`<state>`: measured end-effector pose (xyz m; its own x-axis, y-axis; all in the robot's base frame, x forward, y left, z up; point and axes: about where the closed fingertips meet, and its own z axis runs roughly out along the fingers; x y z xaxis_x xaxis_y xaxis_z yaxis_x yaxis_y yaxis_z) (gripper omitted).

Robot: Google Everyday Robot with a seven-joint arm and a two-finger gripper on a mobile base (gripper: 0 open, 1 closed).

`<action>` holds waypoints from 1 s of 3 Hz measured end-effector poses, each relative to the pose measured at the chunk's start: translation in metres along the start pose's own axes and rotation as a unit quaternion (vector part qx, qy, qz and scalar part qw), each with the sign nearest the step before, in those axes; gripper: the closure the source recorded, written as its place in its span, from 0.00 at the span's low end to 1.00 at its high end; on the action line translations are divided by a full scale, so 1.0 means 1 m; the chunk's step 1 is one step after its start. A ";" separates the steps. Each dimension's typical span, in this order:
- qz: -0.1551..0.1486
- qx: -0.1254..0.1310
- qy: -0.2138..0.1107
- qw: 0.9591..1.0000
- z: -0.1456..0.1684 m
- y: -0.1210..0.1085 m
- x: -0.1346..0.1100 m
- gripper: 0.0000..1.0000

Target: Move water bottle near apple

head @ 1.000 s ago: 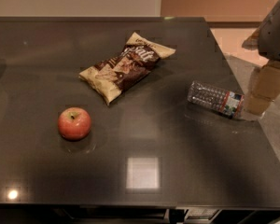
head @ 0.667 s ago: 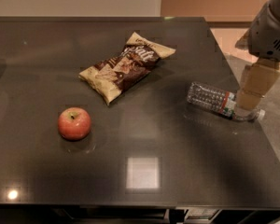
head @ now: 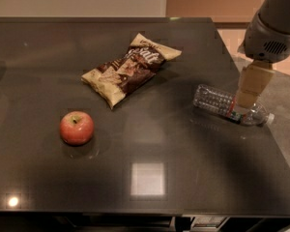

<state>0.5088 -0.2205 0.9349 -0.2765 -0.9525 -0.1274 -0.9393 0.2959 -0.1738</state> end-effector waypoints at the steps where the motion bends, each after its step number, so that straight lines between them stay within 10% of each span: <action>1: 0.023 0.003 0.015 1.000 0.018 -0.012 0.009 0.00; 3: 0.050 0.002 0.028 0.998 0.041 -0.021 0.020 0.00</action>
Offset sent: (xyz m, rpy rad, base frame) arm 0.0182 -0.0404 -0.0753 -0.0150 0.0589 -0.1747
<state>0.5308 -0.2428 0.8962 -0.3795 -0.9208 -0.0896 -0.9058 0.3895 -0.1669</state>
